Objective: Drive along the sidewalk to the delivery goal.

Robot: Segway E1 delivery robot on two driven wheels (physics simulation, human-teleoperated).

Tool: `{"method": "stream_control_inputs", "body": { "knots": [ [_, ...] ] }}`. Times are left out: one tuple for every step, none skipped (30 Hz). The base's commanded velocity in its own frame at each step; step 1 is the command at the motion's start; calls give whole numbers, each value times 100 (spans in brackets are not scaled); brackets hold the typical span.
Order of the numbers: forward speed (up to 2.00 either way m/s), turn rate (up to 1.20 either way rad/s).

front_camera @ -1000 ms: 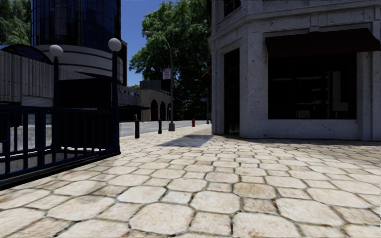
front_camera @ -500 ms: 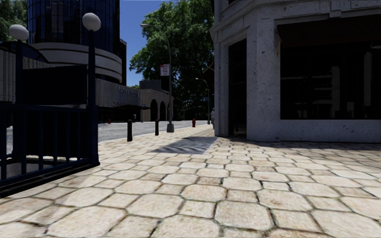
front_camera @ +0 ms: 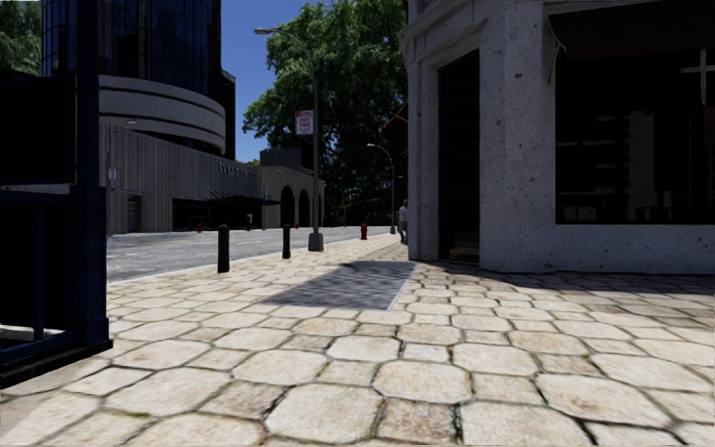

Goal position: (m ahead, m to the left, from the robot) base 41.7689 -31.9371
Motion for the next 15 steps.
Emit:
{"method": "stream_control_inputs", "body": {
  "knots": [
    [200,0],
    [200,0],
    [200,0],
    [200,0],
    [200,0],
    [200,0],
    [200,0],
    [200,1],
    [200,11],
    [200,13],
    [200,13],
    [200,13],
    [200,14],
    [200,17],
    [200,22]
  ]
}}
